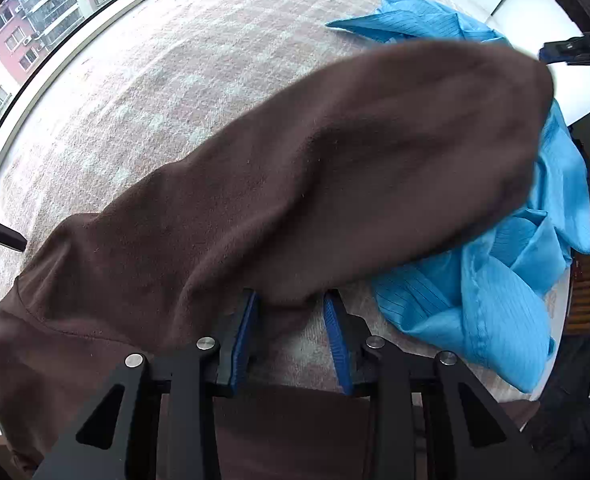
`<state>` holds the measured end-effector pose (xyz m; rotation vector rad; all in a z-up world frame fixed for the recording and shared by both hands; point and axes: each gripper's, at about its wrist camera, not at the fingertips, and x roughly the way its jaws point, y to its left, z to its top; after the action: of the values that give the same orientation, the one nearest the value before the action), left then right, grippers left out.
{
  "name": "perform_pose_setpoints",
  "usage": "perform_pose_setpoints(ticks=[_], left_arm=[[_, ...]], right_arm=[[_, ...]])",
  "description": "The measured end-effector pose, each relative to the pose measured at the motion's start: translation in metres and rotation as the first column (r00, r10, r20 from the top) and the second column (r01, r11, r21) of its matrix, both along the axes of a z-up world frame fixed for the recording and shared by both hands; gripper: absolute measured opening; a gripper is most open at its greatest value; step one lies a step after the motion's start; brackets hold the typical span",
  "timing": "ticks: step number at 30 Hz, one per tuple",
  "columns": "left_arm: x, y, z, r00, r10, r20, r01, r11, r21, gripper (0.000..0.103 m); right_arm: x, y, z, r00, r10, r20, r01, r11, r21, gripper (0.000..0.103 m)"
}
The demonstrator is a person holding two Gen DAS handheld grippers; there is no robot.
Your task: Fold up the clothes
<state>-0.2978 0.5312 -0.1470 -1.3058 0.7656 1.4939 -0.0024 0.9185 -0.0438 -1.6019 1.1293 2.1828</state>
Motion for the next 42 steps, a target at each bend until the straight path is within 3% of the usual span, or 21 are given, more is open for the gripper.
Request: perform_pose_setpoints(ticks=[6, 8, 11, 13, 14, 15, 17, 19, 23, 26, 28, 30, 31, 34, 38, 42], left_arm=[[-0.03, -0.021, 0.039, 0.994, 0.092, -0.05, -0.089, 0.993, 0.076, 0.033], [-0.027, -0.012, 0.036, 0.997, 0.062, -0.049, -0.058, 0.995, 0.084, 0.034], [-0.023, 0.007, 0.021, 1.0, 0.019, -0.009, -0.019, 0.996, 0.087, 0.034], [-0.012, 0.023, 0.003, 0.998, 0.0, 0.056, -0.005, 0.997, 0.081, 0.034], [-0.004, 0.035, -0.011, 0.997, -0.02, 0.077, 0.015, 0.998, 0.06, 0.034], [0.004, 0.041, -0.018, 0.998, -0.04, 0.053, 0.037, 0.997, 0.06, 0.033], [0.015, 0.042, -0.014, 0.996, -0.088, 0.0, 0.088, 0.994, 0.07, 0.035], [0.007, 0.032, -0.002, 0.997, -0.07, -0.016, 0.071, 0.993, 0.096, 0.035], [-0.041, -0.006, 0.019, 0.986, 0.096, -0.134, -0.081, 0.99, 0.119, 0.039], [-0.083, -0.033, 0.019, 0.967, 0.242, -0.083, -0.231, 0.965, 0.121, 0.039], [-0.091, -0.044, 0.022, 0.961, 0.266, -0.073, -0.255, 0.959, 0.127, 0.039], [-0.084, -0.041, 0.02, 0.966, 0.248, -0.074, -0.24, 0.965, 0.108, 0.039], [-0.078, -0.034, 0.018, 0.972, 0.217, -0.092, -0.208, 0.973, 0.096, 0.039], [-0.061, -0.005, 0.015, 0.976, 0.09, -0.196, -0.083, 0.996, 0.044, 0.041], [-0.065, 0.025, 0.003, 0.962, -0.006, -0.272, -0.005, 0.999, -0.041, 0.045], [-0.074, 0.036, -0.012, 0.954, -0.08, -0.29, 0.049, 0.992, -0.113, 0.045]], right_arm=[[0.019, -0.037, -0.028, 0.996, 0.06, -0.061, -0.061, 0.998, -0.013, 0.038], [0.013, -0.055, -0.037, 0.994, 0.101, -0.029, -0.1, 0.994, 0.031, 0.044], [-0.004, -0.069, -0.052, 0.99, 0.138, 0.009, -0.138, 0.986, 0.097, 0.044], [-0.014, -0.075, -0.054, 0.99, 0.143, -0.02, -0.14, 0.985, 0.104, 0.039], [-0.017, -0.077, -0.052, 0.988, 0.15, -0.032, -0.146, 0.984, 0.101, 0.017], [-0.02, -0.078, -0.047, 0.986, 0.162, -0.049, -0.157, 0.983, 0.1, 0.01], [-0.019, -0.078, -0.026, 0.976, 0.179, -0.123, -0.165, 0.98, 0.113, 0.007], [-0.012, -0.076, -0.003, 0.967, 0.176, -0.185, -0.15, 0.978, 0.145, 0.007], [-0.006, -0.068, 0.014, 0.97, 0.142, -0.198, -0.107, 0.978, 0.179, 0.007], [-0.008, -0.067, 0.016, 0.97, 0.128, -0.205, -0.092, 0.98, 0.174, 0.007], [-0.012, -0.071, 0.007, 0.982, 0.148, -0.12, -0.118, 0.967, 0.224, 0.007], [-0.015, -0.074, -0.004, 0.986, 0.163, -0.02, -0.151, 0.949, 0.275, 0.012], [-0.014, -0.073, -0.008, 0.987, 0.162, -0.014, -0.154, 0.956, 0.25, 0.012], [-0.011, -0.067, -0.007, 0.994, 0.1, -0.043, -0.089, 0.976, 0.2, 0.017], [-0.012, -0.062, 0.008, 0.993, 0.097, -0.072, -0.077, 0.967, 0.242, 0.046], [-0.019, -0.059, 0.017, 0.99, 0.124, -0.07, -0.101, 0.957, 0.271, 0.047]])
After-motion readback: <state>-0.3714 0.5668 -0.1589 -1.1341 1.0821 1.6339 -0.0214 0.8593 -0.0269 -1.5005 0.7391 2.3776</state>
